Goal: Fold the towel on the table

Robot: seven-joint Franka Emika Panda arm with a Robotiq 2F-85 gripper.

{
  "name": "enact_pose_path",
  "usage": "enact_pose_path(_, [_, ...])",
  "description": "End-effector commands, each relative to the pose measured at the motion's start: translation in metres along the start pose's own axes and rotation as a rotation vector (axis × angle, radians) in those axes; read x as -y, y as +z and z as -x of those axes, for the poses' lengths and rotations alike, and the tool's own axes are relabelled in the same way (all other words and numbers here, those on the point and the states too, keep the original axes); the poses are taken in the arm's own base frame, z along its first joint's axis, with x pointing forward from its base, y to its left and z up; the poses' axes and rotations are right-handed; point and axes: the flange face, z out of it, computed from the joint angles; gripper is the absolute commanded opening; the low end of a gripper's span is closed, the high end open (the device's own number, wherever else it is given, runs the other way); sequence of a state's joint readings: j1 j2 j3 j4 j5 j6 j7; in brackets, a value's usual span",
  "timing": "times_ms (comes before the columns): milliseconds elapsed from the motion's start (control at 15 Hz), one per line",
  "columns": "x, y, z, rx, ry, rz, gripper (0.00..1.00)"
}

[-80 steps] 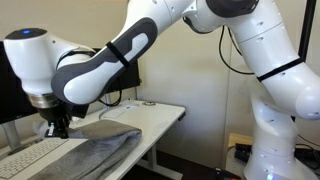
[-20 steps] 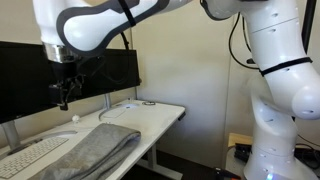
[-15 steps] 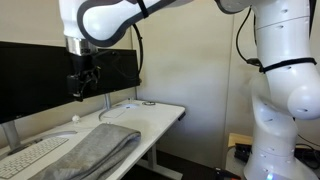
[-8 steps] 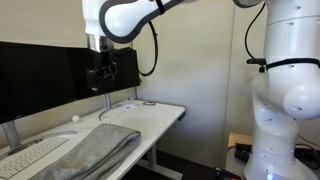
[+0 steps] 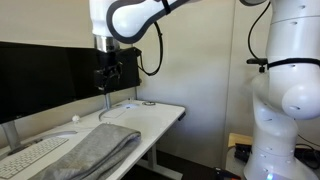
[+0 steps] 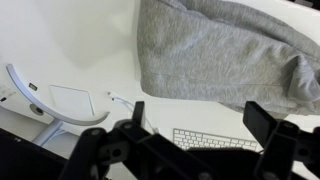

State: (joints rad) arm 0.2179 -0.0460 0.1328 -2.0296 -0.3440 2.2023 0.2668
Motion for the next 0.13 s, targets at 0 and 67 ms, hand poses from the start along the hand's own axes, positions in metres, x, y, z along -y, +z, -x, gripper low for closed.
enact_pose_path(0, [0.0001,-0.0007,-0.0004,0.001,0.000,0.000,1.00])
enact_pose_path(67, [0.0001,-0.0007,-0.0004,0.001,0.000,0.000,1.00])
